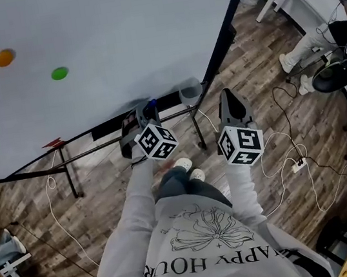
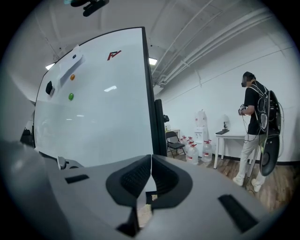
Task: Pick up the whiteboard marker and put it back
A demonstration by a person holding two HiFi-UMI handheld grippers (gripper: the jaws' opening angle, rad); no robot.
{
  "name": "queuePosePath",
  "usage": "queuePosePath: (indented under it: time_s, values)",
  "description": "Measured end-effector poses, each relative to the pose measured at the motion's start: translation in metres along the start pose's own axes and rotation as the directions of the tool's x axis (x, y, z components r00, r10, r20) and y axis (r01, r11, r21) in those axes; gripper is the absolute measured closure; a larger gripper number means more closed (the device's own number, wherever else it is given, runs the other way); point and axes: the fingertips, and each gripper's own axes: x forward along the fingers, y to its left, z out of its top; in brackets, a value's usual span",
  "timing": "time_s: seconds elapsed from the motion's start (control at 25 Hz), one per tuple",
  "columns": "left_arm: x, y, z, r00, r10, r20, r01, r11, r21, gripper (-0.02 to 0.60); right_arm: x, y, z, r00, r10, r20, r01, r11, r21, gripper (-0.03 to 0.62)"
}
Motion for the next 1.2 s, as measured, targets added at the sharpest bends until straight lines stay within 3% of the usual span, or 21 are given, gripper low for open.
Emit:
queuePosePath:
  time_s: [0.36,0.6,0.8,1.2]
  values:
    - [0.017,-0.022,-0.006,1.000,-0.029,-0.005,0.029,0.999,0.017,0.513,-0.005,-0.005,-0.009,1.000,-0.015,-0.017,0.015,1.000,0.002,0.591]
    - [0.027,-0.039,-0.010,0.994,-0.110,0.002,0.109,0.992,-0.067,0.492,-0.006,-0.006,-0.011,0.999,-0.021,-0.024,0.021,1.000,-0.007,0.591]
    - [0.032,-0.046,-0.016,0.991,-0.135,-0.005,0.135,0.988,-0.081,0.488,-0.007,-0.006,-0.014,0.999,-0.029,-0.029,0.029,0.999,-0.014,0.590]
    - [0.026,-0.042,-0.010,0.989,-0.143,0.034,0.147,0.970,-0.194,0.483,-0.007,-0.003,-0.010,1.000,-0.020,-0.020,0.019,1.000,-0.016,0.591]
